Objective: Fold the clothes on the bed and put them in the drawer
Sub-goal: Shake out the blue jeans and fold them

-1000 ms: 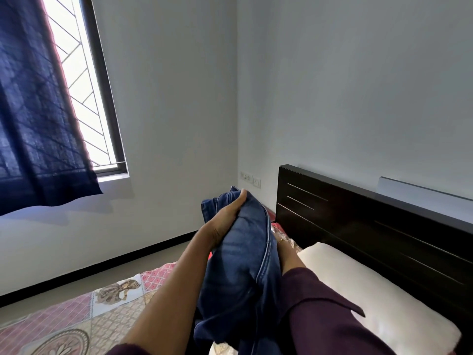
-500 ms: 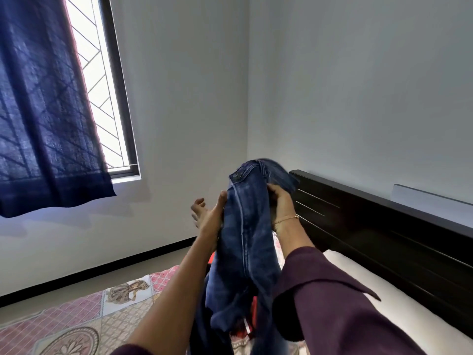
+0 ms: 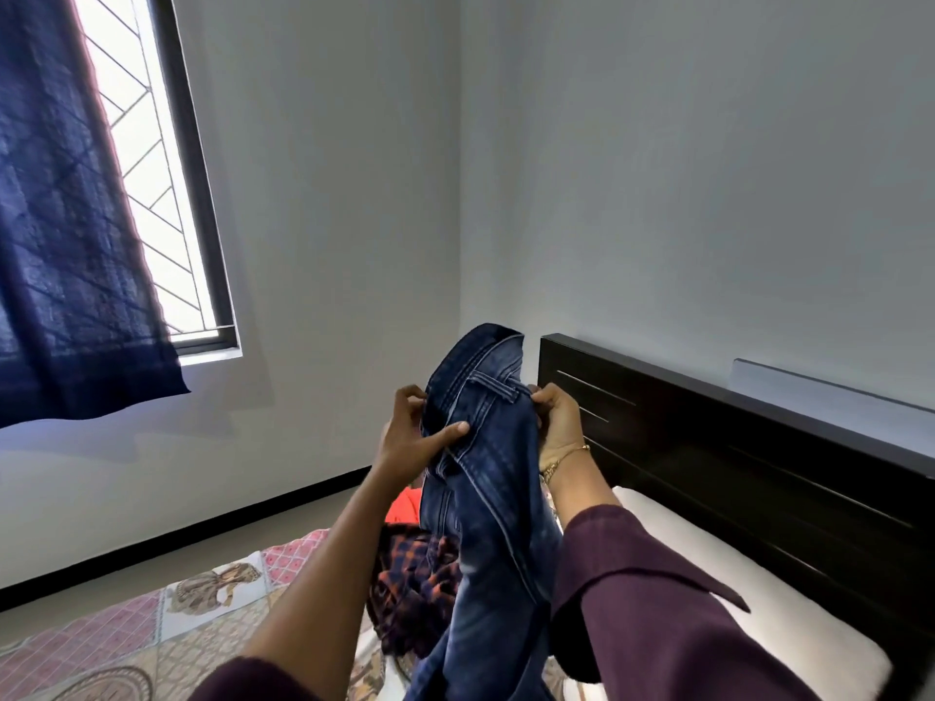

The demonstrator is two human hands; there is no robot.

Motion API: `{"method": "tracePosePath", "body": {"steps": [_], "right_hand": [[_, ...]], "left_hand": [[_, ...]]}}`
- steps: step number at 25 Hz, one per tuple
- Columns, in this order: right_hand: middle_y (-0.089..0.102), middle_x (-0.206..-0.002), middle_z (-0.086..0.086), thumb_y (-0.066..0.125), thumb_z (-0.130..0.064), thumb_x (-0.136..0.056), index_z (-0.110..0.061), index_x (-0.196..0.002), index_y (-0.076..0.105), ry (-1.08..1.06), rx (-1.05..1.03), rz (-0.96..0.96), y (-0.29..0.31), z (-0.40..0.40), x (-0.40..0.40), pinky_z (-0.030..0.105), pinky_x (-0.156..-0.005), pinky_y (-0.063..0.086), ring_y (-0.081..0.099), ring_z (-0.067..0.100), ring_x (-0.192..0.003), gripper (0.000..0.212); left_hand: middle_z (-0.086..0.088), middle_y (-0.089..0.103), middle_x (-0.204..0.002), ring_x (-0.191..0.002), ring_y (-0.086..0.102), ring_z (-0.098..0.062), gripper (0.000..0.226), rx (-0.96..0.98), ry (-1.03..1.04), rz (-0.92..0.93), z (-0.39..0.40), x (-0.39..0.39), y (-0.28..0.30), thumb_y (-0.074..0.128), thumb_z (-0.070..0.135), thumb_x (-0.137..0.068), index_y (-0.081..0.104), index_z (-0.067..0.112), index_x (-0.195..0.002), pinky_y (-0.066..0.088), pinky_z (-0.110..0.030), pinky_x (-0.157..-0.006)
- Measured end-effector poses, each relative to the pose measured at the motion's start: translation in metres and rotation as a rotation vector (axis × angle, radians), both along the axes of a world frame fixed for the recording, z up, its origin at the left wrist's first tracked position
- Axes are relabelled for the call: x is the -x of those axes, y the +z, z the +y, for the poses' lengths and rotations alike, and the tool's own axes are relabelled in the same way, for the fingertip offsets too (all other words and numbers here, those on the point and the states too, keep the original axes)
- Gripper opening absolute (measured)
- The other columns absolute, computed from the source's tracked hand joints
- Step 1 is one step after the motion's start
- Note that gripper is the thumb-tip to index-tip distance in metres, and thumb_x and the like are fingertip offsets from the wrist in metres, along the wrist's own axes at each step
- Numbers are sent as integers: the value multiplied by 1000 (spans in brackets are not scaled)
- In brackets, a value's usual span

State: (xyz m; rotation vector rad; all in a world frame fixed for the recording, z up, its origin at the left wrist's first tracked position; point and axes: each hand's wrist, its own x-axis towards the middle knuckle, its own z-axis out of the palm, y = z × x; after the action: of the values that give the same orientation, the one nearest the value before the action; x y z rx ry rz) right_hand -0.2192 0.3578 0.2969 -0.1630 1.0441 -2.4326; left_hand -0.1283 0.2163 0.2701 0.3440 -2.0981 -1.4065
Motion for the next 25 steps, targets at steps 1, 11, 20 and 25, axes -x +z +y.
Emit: {"method": "tracePosePath", "body": {"steps": [1, 11, 20, 25], "right_hand": [[37, -40, -3, 45, -11, -52, -17, -43, 41, -14, 21, -11, -4, 2, 1, 23, -54, 28, 33, 13, -40, 12], [49, -52, -1, 44, -8, -79, -15, -56, 46, -141, -365, 83, 0, -13, 13, 26, -57, 35, 40, 15, -56, 24], [37, -145, -4, 50, 1, -82, -29, -134, 46, -210, -1300, 1575, 33, -31, 19, 44, -104, 34, 25, 25, -135, 60], [44, -137, -2, 57, -32, -84, -25, -127, 53, -32, -1719, 1932, 45, -38, 16, 39, -104, 25, 27, 21, -134, 44]], "left_hand": [[0, 55, -105, -97, 54, -19, 64, -5, -22, -10, 2, 3, 2, 82, 52, -55, 44, 29, -103, 47, -24, -82], [-10, 62, -103, -104, 56, -33, 39, 253, 64, -171, 1, 21, 16, 68, 53, -74, 56, 17, -82, 41, -44, -96], [-3, 49, -131, -113, 49, -28, 29, 1300, 24, -176, -18, 8, 60, 46, 31, -97, 57, 11, -115, 32, -35, -97], [0, 45, -141, -115, 53, -27, 32, 1376, 35, -360, -48, -13, 54, 41, 33, -99, 55, 16, -122, 34, -36, -98]]}}
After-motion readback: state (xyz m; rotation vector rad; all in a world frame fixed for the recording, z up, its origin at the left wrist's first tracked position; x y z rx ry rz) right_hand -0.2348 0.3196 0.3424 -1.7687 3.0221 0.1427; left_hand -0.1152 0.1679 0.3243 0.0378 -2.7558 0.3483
